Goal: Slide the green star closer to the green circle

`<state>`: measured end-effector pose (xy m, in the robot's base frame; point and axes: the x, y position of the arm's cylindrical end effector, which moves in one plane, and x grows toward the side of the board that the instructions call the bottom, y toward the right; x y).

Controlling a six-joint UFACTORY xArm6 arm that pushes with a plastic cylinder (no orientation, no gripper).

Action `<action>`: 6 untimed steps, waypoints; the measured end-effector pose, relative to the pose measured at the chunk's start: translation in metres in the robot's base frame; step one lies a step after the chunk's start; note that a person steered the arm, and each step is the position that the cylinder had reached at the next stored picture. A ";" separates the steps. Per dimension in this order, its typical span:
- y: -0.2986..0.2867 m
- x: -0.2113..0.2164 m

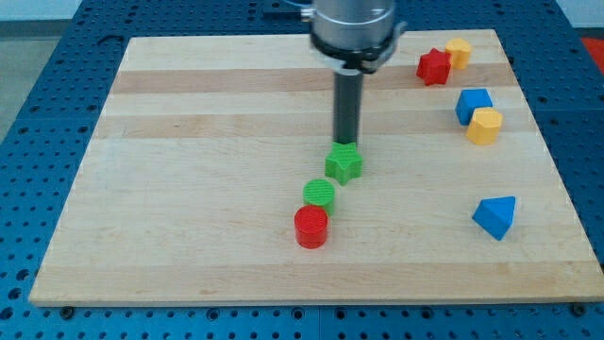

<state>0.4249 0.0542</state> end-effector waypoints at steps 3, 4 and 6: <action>0.046 0.029; 0.025 0.029; -0.020 0.029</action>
